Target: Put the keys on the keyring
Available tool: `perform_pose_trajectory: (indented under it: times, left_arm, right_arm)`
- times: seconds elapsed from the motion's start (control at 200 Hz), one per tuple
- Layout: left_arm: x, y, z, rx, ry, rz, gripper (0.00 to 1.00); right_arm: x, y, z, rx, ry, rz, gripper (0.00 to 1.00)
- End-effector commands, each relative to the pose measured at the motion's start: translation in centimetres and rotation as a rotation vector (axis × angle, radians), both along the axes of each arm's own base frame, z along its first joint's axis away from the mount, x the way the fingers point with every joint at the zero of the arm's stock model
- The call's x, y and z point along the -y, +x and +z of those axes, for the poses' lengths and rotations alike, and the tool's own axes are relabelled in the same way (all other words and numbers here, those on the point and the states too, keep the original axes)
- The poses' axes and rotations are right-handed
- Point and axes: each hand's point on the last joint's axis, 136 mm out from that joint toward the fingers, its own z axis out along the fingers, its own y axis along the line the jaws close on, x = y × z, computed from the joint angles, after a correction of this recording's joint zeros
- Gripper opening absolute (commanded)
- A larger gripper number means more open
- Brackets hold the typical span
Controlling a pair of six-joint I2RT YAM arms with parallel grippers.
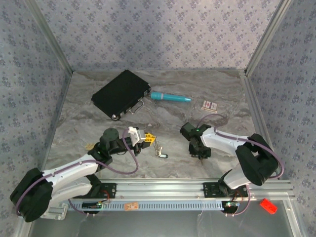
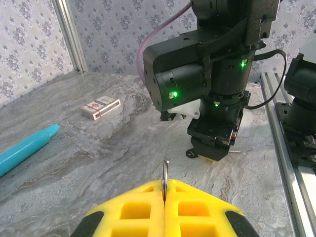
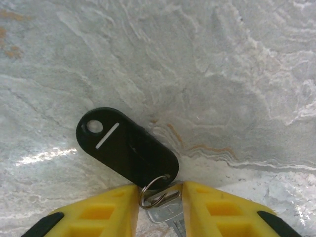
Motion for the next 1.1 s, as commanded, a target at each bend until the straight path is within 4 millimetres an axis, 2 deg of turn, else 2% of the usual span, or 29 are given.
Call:
perform_pose_trajectory:
  times: [0.0, 0.165, 0.315, 0.425, 0.934, 1.094]
  left_arm:
    - [-0.01, -0.43, 0.84, 0.041, -0.018, -0.012, 0.00]
    - [-0.06, -0.44, 0.83, 0.042, -0.016, -0.010, 0.00]
    - [-0.06, -0.44, 0.83, 0.044, -0.016, -0.010, 0.00]
    - [-0.04, -0.41, 0.80, 0.043, -0.014, -0.010, 0.00]
    - [-0.06, -0.49, 0.80, 0.044, -0.012, -0.012, 0.00]
    - [-0.09, -0.49, 0.83, 0.045, -0.011, -0.011, 0.00]
  right_arm:
    - [0.81, 0.26, 0.22, 0.010, -0.069, 0.008, 0.28]
    - [0.94, 0.65, 0.63, 0.023, -0.089, 0.020, 0.23]
    - [0.94, 0.77, 0.66, 0.015, -0.105, 0.034, 0.28]
    - [0.90, 0.96, 0.73, 0.018, -0.119, 0.046, 0.28]
    - [1.09, 0.93, 0.67, 0.008, -0.165, 0.063, 0.16]
    - [1.00, 1.02, 0.99, 0.014, -0.168, 0.071, 0.09]
